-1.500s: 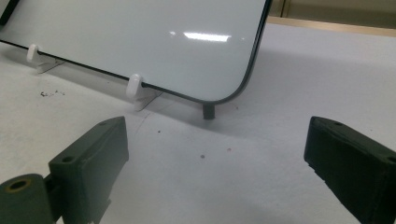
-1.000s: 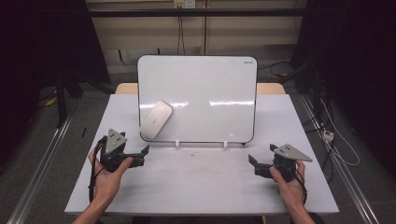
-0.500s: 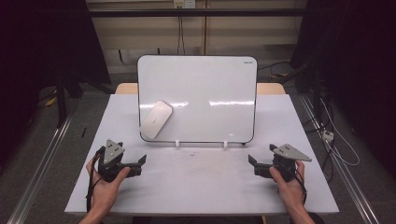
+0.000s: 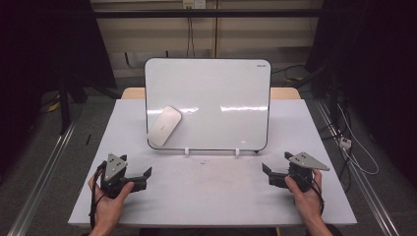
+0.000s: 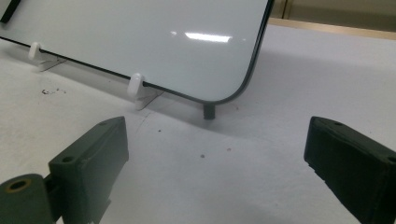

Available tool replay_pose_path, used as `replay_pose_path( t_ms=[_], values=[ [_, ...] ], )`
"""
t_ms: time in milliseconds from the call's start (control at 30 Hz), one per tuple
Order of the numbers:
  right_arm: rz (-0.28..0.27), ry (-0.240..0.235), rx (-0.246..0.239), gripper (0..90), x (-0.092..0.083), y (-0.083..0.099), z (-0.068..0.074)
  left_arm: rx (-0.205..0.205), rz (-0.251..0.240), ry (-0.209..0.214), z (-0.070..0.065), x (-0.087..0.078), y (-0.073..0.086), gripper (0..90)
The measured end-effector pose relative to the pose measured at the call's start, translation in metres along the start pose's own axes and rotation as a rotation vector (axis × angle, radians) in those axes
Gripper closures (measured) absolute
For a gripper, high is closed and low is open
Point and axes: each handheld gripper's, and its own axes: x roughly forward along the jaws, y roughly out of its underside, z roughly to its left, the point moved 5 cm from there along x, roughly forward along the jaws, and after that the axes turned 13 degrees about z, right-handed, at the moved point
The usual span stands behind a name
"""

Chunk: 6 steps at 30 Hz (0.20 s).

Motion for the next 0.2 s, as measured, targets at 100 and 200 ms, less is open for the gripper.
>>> replay_pose_path(
  t_ms=[100, 200],
  values=[
    [0.001, 0.0, 0.005, 6.3, -0.0003, 0.0003, -0.0007, -0.014, -0.002, -0.001, 0.0013, 0.0009, 0.0003, 5.5],
    [0.002, 0.0, 0.003, 6.4, 0.0007, -0.0002, -0.0008, -0.024, 0.002, 0.004, 0.0017, 0.0015, 0.0007, 5.5]
  ],
)
